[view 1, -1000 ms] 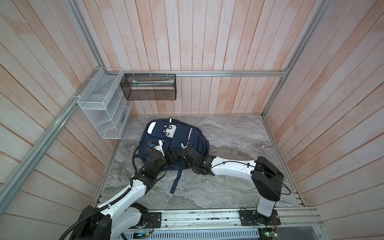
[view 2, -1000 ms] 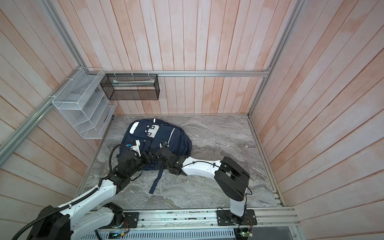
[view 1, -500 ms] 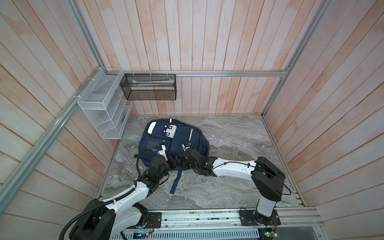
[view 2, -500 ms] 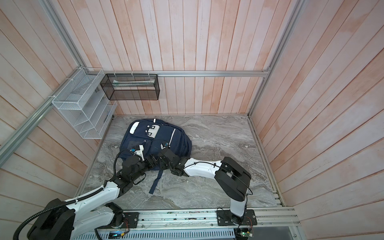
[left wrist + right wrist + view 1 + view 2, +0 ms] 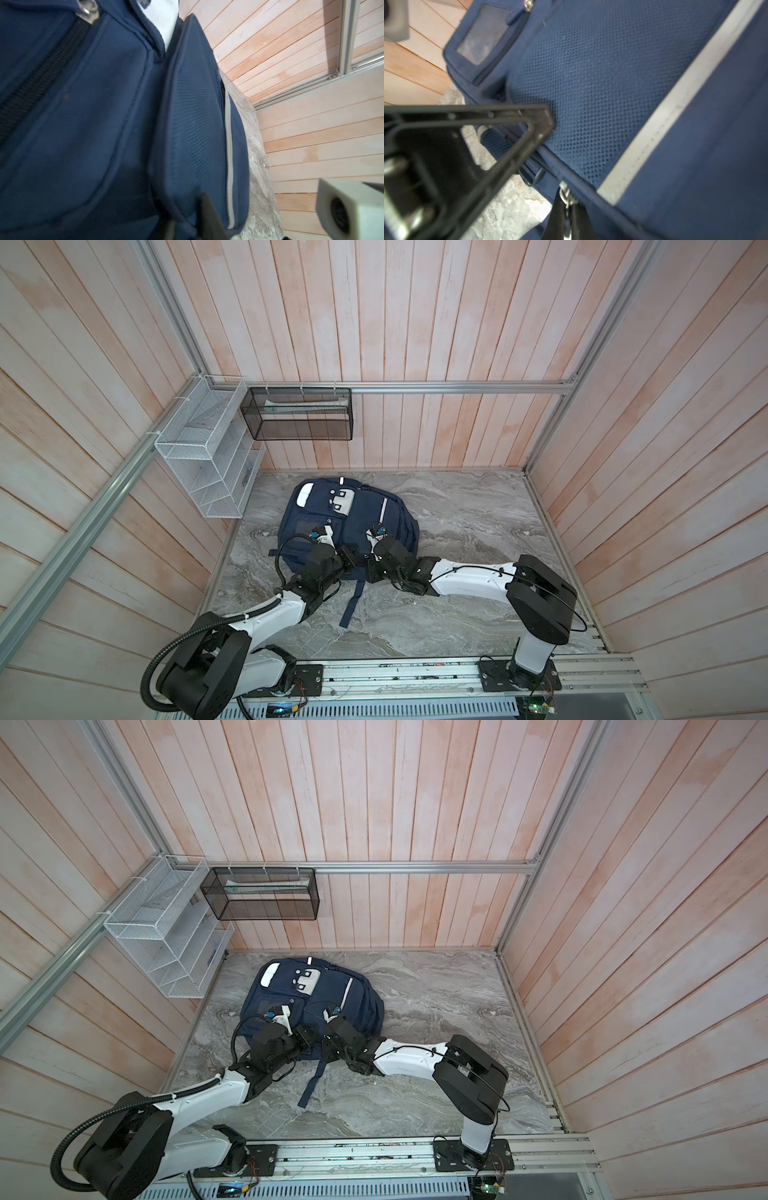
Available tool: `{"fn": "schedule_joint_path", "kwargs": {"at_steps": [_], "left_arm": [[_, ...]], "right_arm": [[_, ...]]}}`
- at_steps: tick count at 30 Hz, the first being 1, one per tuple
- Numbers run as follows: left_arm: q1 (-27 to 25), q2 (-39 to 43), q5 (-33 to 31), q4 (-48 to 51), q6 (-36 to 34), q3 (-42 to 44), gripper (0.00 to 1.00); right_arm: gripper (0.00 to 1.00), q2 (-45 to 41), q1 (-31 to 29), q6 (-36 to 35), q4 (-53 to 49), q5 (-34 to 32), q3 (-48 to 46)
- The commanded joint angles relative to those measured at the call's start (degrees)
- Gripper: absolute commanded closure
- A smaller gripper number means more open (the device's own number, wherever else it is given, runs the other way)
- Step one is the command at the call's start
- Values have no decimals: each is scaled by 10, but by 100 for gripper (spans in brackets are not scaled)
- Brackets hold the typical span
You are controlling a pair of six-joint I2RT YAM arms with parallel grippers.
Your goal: Pack the student bag
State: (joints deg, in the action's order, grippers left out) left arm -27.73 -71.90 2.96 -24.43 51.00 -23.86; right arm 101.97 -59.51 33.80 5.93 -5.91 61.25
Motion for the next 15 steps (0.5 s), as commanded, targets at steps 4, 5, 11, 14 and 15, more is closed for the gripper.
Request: {"fn": "schedule_joint_path", "kwargs": {"at_steps": [4, 5, 11, 14, 15], "left_arm": [[19, 51, 17, 42, -36, -9, 100], [27, 56, 24, 44, -35, -2, 100], [44, 70, 75, 33, -29, 22, 100], [44, 56, 106, 13, -21, 30, 100], [45, 50, 116, 9, -20, 33, 100]], "right_arm": [[100, -74, 36, -52, -44, 16, -61], [100, -85, 42, -58, -55, 12, -72], [100, -122, 129, -105, -54, 40, -138], [100, -110, 178, -147, -41, 46, -121], [100, -104, 190, -162, -34, 41, -114]]}}
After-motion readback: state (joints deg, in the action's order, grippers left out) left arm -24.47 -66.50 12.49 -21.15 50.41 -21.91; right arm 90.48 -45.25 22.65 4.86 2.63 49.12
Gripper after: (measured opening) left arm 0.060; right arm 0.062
